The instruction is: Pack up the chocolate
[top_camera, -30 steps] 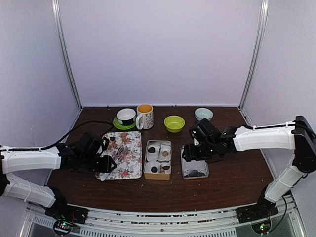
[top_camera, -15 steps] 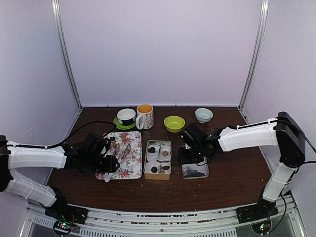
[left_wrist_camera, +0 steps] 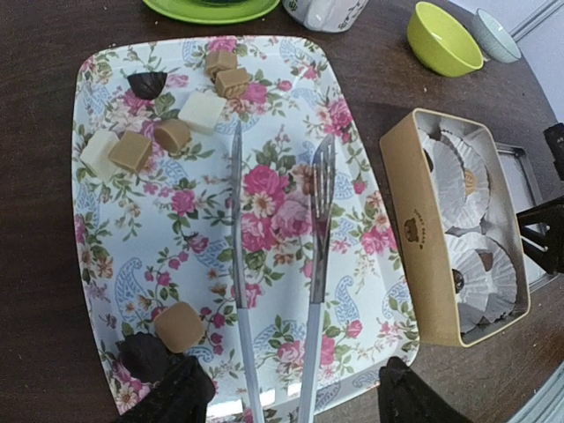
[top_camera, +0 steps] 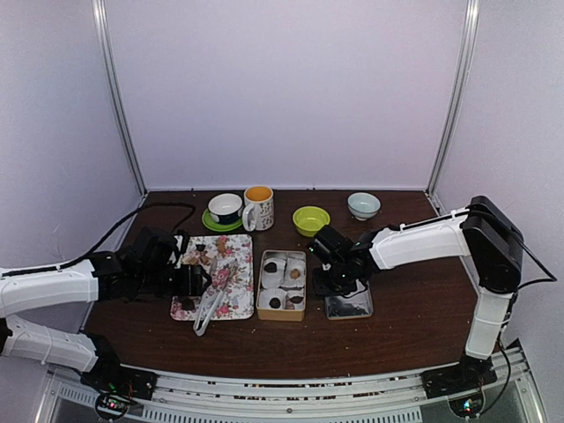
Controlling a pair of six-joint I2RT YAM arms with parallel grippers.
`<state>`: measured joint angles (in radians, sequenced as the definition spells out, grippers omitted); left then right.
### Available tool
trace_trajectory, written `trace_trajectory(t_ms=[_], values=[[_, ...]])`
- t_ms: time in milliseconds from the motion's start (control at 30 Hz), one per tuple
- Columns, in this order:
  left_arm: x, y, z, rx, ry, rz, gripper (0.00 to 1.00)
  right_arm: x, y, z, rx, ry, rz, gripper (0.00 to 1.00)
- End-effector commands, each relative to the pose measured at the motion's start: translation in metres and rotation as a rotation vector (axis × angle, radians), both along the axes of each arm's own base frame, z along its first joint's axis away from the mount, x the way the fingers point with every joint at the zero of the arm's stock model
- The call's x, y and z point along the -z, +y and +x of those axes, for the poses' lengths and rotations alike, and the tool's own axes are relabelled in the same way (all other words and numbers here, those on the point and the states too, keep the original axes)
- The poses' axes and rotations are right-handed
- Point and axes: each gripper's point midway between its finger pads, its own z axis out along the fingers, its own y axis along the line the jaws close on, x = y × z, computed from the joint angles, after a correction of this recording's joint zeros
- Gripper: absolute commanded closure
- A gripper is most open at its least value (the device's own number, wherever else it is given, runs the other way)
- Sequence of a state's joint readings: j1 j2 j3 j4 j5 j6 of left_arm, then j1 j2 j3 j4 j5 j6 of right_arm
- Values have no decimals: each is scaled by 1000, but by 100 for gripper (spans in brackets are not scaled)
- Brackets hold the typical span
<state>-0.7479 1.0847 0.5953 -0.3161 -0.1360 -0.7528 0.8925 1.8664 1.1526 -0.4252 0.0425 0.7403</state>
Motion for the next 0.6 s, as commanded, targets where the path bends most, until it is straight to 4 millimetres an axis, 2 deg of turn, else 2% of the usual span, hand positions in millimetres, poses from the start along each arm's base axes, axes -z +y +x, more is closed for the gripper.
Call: trace_trajectory(t_ms=[0, 333, 567], values=[[-21, -7, 4, 31, -61, -29, 32, 6, -2, 4, 19, -3, -49, 67], [-21, -17, 5, 67, -63, -55, 34, 19, -18, 2, 58, 3, -120, 80], [-18, -32, 7, 113, -48, -87, 35, -7, -25, 6, 85, -82, -69, 97]])
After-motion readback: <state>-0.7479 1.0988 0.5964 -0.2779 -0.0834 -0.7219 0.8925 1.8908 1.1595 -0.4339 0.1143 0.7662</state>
